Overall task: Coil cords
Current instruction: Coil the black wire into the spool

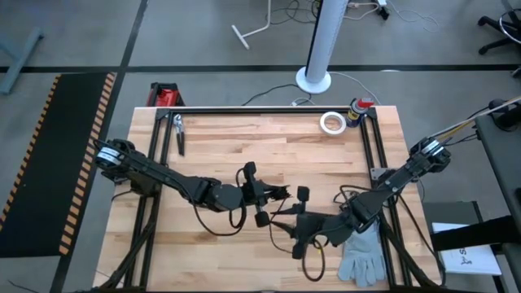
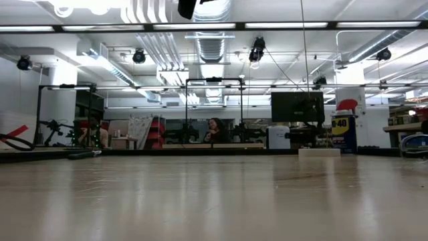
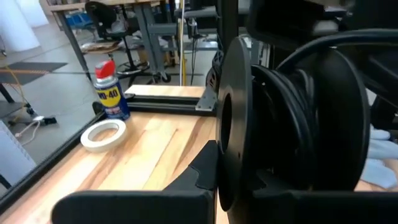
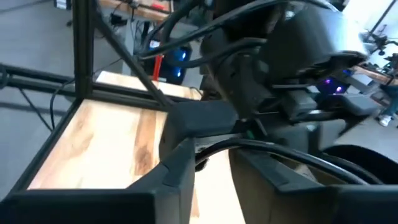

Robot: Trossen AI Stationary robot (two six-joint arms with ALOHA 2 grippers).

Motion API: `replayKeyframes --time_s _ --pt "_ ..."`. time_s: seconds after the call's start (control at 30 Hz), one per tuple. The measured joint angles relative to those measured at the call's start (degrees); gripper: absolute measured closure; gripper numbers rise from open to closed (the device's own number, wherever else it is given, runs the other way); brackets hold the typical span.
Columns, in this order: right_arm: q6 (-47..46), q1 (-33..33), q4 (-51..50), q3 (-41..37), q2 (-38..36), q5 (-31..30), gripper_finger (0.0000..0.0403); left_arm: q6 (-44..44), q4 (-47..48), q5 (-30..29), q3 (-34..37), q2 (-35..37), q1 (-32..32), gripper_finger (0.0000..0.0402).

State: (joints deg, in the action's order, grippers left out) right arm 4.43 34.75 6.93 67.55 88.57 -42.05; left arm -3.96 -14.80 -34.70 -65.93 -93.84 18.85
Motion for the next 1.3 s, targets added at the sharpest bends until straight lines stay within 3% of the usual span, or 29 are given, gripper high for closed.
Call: replayKeyframes --time_s 0.17,0.33,0.63,0.87,0.97,1.13,1.3 --pt "-3.2 -0.3 -10.6 5.7 1.0 0.4 0.0285 0.1 -0.4 0.1 0.0 0.0 0.0 0.0402" --pt "-7.3 -1.5 -22.1 11.0 1.5 1.4 0.0286 -0.4 0.4 0.0 0.0 0.0 -0.4 0.0401" --pt "-10.4 -7.9 -36.4 19.4 2.3 19.3 0.0309 -1.1 -0.6 2.5 0.0 -1.2 -0.4 0.0402" --pt "-10.2 -8.9 -41.2 20.3 2.4 22.7 0.0320 -0.5 -2.4 1.0 0.1 -1.8 -0.6 0.0401" --pt "-11.3 -8.9 -43.0 20.3 2.5 22.4 0.0325 0.3 -4.8 0.9 0.1 -1.8 -0.6 0.0401" --pt "-15.4 -7.6 -43.9 20.2 2.7 15.2 0.0336 0.5 -7.8 0.2 0.1 -1.8 -0.7 0.0401" --pt "-16.7 -4.0 -44.2 20.2 2.6 2.6 0.0347 1.4 -10.7 0.9 0.1 -1.7 -0.5 0.0402"
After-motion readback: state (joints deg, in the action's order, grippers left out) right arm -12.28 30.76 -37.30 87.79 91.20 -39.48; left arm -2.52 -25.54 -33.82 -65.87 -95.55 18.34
